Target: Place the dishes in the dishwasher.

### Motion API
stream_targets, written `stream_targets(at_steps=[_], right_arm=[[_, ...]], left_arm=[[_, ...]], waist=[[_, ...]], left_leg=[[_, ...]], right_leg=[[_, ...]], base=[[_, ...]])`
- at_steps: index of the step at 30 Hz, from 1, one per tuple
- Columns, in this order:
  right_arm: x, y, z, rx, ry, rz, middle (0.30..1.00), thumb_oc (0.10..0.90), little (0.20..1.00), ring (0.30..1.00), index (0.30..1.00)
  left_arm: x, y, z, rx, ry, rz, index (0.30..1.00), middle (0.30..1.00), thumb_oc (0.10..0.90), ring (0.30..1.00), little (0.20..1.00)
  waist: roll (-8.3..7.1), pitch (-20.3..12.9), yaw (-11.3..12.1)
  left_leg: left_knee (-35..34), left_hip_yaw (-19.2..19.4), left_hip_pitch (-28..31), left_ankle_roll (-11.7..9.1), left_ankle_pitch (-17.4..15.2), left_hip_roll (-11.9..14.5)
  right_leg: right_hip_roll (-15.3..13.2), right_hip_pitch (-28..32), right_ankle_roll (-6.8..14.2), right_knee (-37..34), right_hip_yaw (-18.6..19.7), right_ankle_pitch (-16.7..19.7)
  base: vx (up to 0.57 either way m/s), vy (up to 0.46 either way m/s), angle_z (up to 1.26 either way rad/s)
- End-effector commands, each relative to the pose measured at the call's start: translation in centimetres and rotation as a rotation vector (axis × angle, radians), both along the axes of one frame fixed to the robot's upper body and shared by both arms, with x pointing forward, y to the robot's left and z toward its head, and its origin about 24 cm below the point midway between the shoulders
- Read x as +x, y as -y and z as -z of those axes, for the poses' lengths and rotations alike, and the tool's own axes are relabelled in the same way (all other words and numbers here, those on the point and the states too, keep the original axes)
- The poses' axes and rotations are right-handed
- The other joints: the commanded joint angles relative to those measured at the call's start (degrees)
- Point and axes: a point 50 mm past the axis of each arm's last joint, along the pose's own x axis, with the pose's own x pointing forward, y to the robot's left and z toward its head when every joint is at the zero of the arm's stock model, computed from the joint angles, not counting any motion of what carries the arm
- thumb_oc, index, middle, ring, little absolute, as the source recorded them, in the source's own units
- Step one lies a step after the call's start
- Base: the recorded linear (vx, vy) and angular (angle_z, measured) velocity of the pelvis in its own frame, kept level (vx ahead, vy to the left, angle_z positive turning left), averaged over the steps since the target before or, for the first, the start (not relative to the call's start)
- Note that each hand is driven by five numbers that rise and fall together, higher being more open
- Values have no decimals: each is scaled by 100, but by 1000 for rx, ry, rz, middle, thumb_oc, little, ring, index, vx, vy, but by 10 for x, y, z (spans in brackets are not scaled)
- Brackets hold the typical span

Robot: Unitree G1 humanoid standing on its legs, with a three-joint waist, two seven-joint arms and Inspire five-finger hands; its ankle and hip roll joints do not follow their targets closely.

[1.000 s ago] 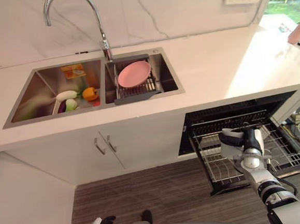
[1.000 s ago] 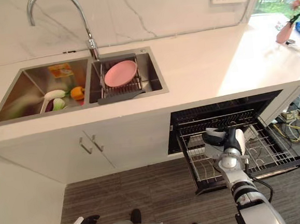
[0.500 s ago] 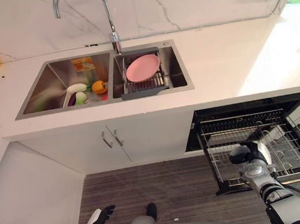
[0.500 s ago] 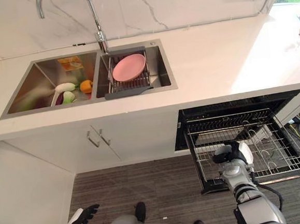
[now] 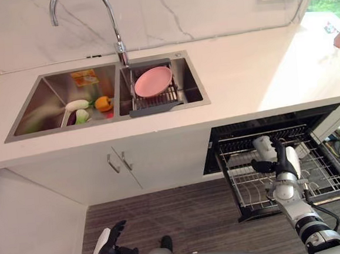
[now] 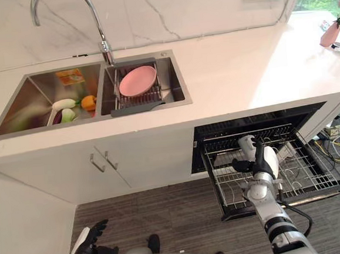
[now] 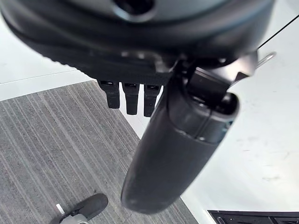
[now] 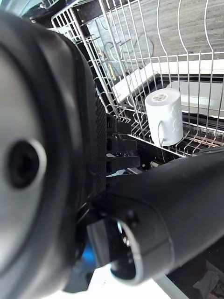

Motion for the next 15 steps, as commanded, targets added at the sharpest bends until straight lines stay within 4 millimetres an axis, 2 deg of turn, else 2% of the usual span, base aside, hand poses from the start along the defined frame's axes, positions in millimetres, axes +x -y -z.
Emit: stream_targets(at_steps=[1,2,3,4,6,9,12,13,15], right_arm=[[15,1,-54,26,325,-21,900,800,900,900,900],[6,-10,-76,58,466,-60,900,800,900,900,900],[0,-32,-112,109,670,-143,900,800,900,900,900],[-1,-33,-121,103,711,-148,900,800,900,900,900],[-1,-35,-129,111,747,-153,900,800,900,900,900],[-2,-38,-145,103,831,-168,900,800,900,900,900],[-2,-39,-151,126,873,-161,900,800,900,900,900],[-4,-36,-150,137,872,-134,900,800,900,900,900],[-3,-35,-151,138,874,-121,900,800,900,900,900]], left_arm=[[20,-11,-14,22,132,-75,900,900,800,900,900],[18,-10,-9,0,115,-133,900,900,800,900,900],[24,0,3,-47,46,-161,900,900,800,900,900],[26,2,7,-38,21,-150,900,900,800,900,900],[25,4,10,-41,7,-181,900,900,800,900,900],[14,4,17,-18,-47,-231,900,900,800,900,900],[13,5,21,-30,-56,-330,900,900,800,900,900],[8,9,24,-73,-64,-447,900,900,800,900,900],[7,12,26,-98,-70,-488,900,900,800,900,900]], waist=[[-46,-153,-15],[-46,-153,-126],[-75,-33,-436],[-94,4,-554],[-89,76,-709],[-8,33,-850],[40,-57,-908],[101,-108,-912],[141,-149,-922]], left_leg=[[753,187,3,-244,-739,276],[700,239,48,-274,-677,348],[1159,446,-196,-436,-674,444],[1470,691,-362,-454,-701,518],[1837,1138,-506,-504,-531,782],[1404,1424,-260,-545,-498,1009],[864,1287,-250,-562,-183,1132],[705,1124,-198,-543,-234,1085],[695,1034,-190,-511,-324,1015]], right_leg=[[49,16,-154,176,306,-928],[113,-1,-183,170,351,-971],[175,-32,-234,134,541,-1137],[142,-28,-248,129,518,-1153],[75,-34,-239,135,530,-1128],[-82,-124,-47,179,648,-949],[-358,-286,148,260,605,-714],[-552,-347,273,393,636,-617],[-669,-388,340,467,657,-577]], base=[[-102,-80,0],[-192,-177,6],[-163,-135,8],[-176,-40,10],[-94,166,4],[-2,303,-37],[-56,445,-10],[12,445,-4],[35,373,7]])
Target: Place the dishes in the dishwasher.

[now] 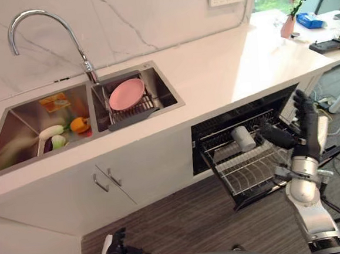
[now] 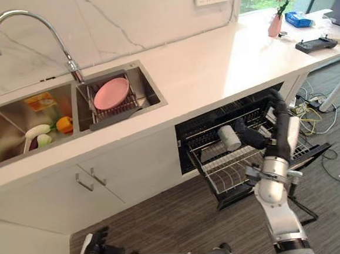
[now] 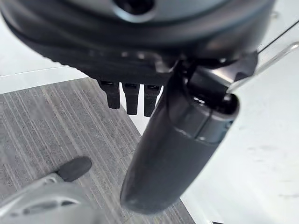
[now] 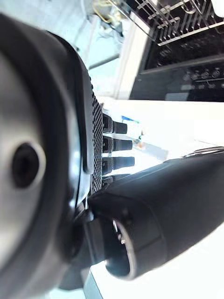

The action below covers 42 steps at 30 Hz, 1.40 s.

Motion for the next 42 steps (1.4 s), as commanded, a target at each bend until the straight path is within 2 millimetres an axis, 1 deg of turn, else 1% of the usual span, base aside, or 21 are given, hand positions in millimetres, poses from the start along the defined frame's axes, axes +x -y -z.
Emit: stream_targets(at_steps=[1,2,3,4,5,7,8,9,10,11,12,13,15,19,21,22,26,29,34,38,42], right_arm=[[17,-13,-52,-29,275,-83,900,800,900,900,900],[16,-8,-49,-17,262,-48,900,800,900,900,900],[15,-7,-48,-5,258,-47,900,800,900,900,900],[15,-7,-48,-5,258,-47,900,800,900,900,900],[17,-6,-47,7,251,-52,900,800,900,900,900],[21,-11,-46,38,245,-116,900,800,900,900,900],[24,-18,-46,66,243,-192,900,800,900,900,900],[25,-18,-46,67,244,-192,900,800,900,900,900],[27,-22,-52,73,267,-249,900,800,900,900,900],[27,-22,-52,73,267,-249,900,800,900,900,900],[27,-23,-62,49,303,-285,900,800,900,900,900],[27,-23,-62,49,304,-285,900,800,900,900,900],[27,-22,-67,57,329,-304,900,800,900,900,900],[28,-26,-68,50,325,-351,900,800,900,900,900],[33,-28,-73,-21,302,-393,900,800,900,900,900],[33,-28,-72,-22,301,-394,900,800,900,900,900],[43,-32,-83,-242,230,-491,900,800,900,900,900],[48,-31,-88,-318,210,-504,900,800,900,900,900],[69,-21,-98,-478,139,-486,900,800,900,900,900],[98,-10,-107,-621,51,-424,900,800,900,900,900],[119,-12,-110,-703,-18,-418,900,800,900,900,900]], left_arm=[[-1,-6,-2,2,35,-145,900,900,800,900,900],[2,-6,-3,1,37,-96,900,900,800,900,900],[6,-9,-5,5,45,-79,900,900,800,900,900],[6,-9,-5,5,45,-78,900,900,800,900,900],[10,-12,-7,1,55,-60,900,900,800,900,900],[20,-19,-12,22,72,-9,900,900,800,900,900],[26,-26,-16,52,76,22,900,900,800,900,900],[26,-26,-16,52,77,22,900,900,800,900,900],[32,-30,-19,66,86,37,900,900,800,900,900],[32,-30,-19,66,86,37,900,900,800,900,900],[46,-30,-24,74,114,86,900,900,800,900,900],[46,-30,-24,75,115,86,900,900,800,900,900],[51,-31,-26,78,122,109,900,900,800,900,900],[36,-31,-19,54,73,85,900,900,800,900,900],[21,-30,-13,40,14,100,900,900,800,900,900],[21,-30,-13,40,14,100,900,900,800,900,900],[-14,-39,-3,34,-105,21,900,900,800,900,900],[-19,-39,-2,23,-120,-7,900,900,800,900,900],[-5,-33,-3,-11,-82,25,900,900,800,900,900],[9,-18,-5,-57,-25,94,900,900,800,900,900],[9,-12,-5,-75,-15,111,900,900,800,900,900]], waist=[[253,-103,141],[166,-133,173],[125,-103,205],[109,-106,220],[73,-45,239],[15,105,253],[-44,169,235],[-41,163,236],[-106,166,224],[-101,161,219],[-178,180,192],[-178,176,186],[-263,217,145],[-461,20,245],[-505,-62,362],[-502,-63,355],[-609,-188,471],[-625,-249,501],[-680,-338,671],[-636,-414,784],[-586,-415,877]], left_leg=[[196,-369,-59,377,-354,-34],[342,-429,-84,606,-633,-409],[413,-436,-74,768,-741,-590],[421,-420,-79,777,-748,-608],[453,-441,-45,934,-813,-765],[400,-497,80,1155,-849,-965],[234,-565,285,1250,-843,-1082],[222,-563,274,1252,-823,-1079],[81,-645,396,1250,-807,-1161],[74,-650,384,1250,-788,-1155],[31,-842,432,1224,-843,-1231],[32,-848,414,1227,-827,-1231],[111,-1035,435,1206,-892,-1277],[166,-1114,423,1175,-1006,-1350],[245,-1143,386,1112,-1047,-1297],[249,-1148,384,1109,-1051,-1293],[181,-1227,381,951,-992,-1063],[18,-1252,436,888,-903,-967],[-368,-1458,430,717,-610,-781],[-492,-1551,338,631,-486,-733],[-514,-1484,303,581,-453,-697]], right_leg=[[-191,-157,114,519,35,-732],[-575,-210,157,936,153,-643],[-742,-355,105,1370,285,-649],[-771,-390,112,1413,313,-668],[-894,-608,43,1941,517,-608],[-820,-1067,-26,2784,954,-539],[-445,-1367,-63,3040,1125,-617],[-438,-1374,-71,3018,1121,-597],[-192,-1409,-54,2681,1240,-689],[-182,-1404,-61,2645,1227,-661],[-27,-1347,-35,2046,1431,-713],[-24,-1343,-38,2010,1419,-682],[40,-1348,95,1608,1730,-481],[-43,-887,174,1055,1488,-319],[14,-755,168,954,1347,-413],[17,-750,167,950,1340,-414],[205,-634,83,846,1203,-622],[289,-586,42,821,1146,-702],[444,-484,-67,772,890,-876],[551,-334,-110,426,684,-817],[636,-244,-116,116,697,-753]], base=[[84,652,8],[74,664,17],[39,522,23],[15,330,9],[28,320,-5],[76,433,-2],[90,274,3],[181,223,-5],[92,71,2],[196,54,17],[88,-14,36],[143,-32,60],[124,-43,88],[136,-83,62],[120,-122,16],[96,-110,16],[78,-147,5],[58,-110,16],[16,-112,19],[7,-82,35],[20,-58,8]])
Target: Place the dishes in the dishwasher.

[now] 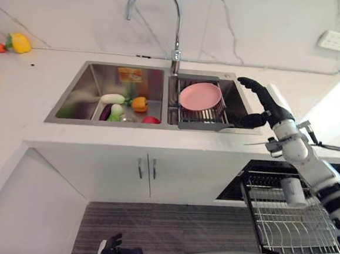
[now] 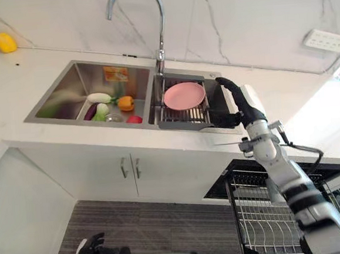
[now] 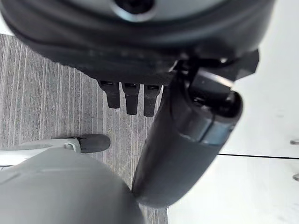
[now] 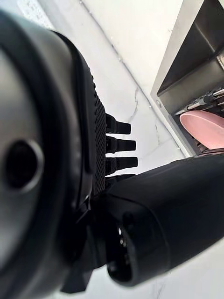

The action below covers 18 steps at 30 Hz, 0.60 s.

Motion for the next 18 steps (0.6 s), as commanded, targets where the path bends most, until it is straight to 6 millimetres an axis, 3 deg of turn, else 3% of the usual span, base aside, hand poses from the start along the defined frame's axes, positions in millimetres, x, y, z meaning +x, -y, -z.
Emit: stream_targets(at_steps=[1,10,18], right_arm=[[31,2,-63,-150,179,6,900,800,900,900,900],[52,-10,-69,-352,127,-13,900,800,900,900,900],[57,-8,-68,-494,121,4,900,800,900,900,900]], left_arm=[[6,6,0,-17,20,64,900,900,800,900,900],[-22,11,9,-35,-80,33,900,900,800,900,900],[-13,21,9,-49,-58,94,900,900,800,900,900]], waist=[[225,-110,325],[396,-51,366],[502,-38,345]], left_leg=[[24,361,229,95,-368,41],[24,293,135,74,-323,48],[24,230,115,94,-336,19]], right_leg=[[-65,-156,130,137,65,-479],[-26,-174,72,111,82,-517],[-36,-133,61,102,47,-556]], base=[[31,-56,0],[15,-15,2],[0,0,0]])
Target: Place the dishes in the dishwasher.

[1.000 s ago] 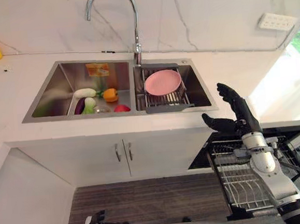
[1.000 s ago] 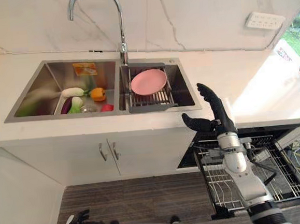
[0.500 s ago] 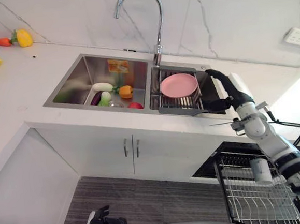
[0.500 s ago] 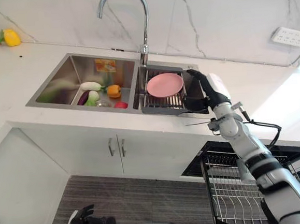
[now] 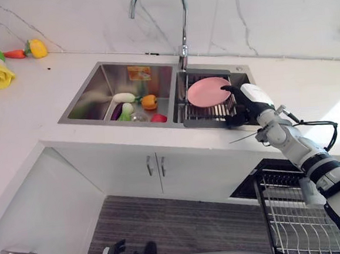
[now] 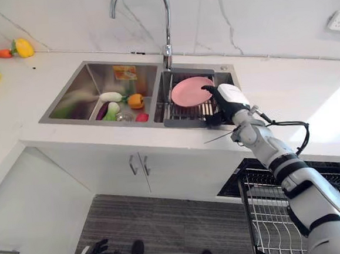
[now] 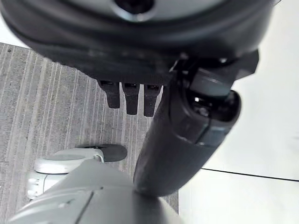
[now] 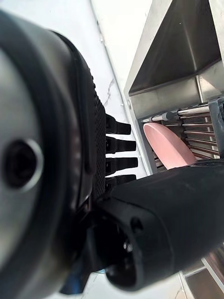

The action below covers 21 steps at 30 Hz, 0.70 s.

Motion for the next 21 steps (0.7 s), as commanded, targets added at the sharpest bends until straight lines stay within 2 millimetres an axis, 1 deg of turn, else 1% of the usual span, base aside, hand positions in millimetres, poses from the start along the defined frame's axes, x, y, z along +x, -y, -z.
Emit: stream_targets(at_steps=[1,5,12,16,19,21], right_arm=[[23,7,-72,-158,240,5,900,800,900,900,900],[27,9,-76,-234,263,24,900,800,900,900,900],[36,14,-78,-322,290,103,900,800,900,900,900],[39,20,-77,-343,285,154,900,800,900,900,900],[41,27,-79,-345,287,203,900,800,900,900,900],[42,28,-80,-347,289,215,900,800,900,900,900]], left_arm=[[13,15,1,-11,8,156,900,900,800,900,900],[25,22,-3,-1,54,275,900,900,800,900,900],[39,28,-9,11,113,380,900,900,800,900,900],[43,30,-11,20,131,429,900,900,800,900,900],[41,27,-11,32,126,430,900,900,800,900,900],[42,26,-11,37,125,426,900,900,800,900,900]], waist=[[-84,-54,164],[-66,-39,180],[-44,13,288],[-21,56,374],[18,109,451],[35,129,478]], left_leg=[[26,297,254,144,-372,-84],[26,282,253,160,-387,-99],[26,224,201,168,-391,-118],[26,164,137,165,-373,-137],[26,101,39,158,-332,-170],[26,76,5,153,-318,-182]], right_leg=[[-145,-32,132,104,105,-529],[-150,-20,135,102,111,-541],[-155,-50,138,101,91,-557],[-168,-63,141,99,36,-556],[-192,-101,149,105,-39,-550],[-201,-123,151,109,-68,-546]], base=[[32,-2,2],[0,0,0],[0,0,0],[8,-6,3],[14,-9,9],[9,-7,11]])
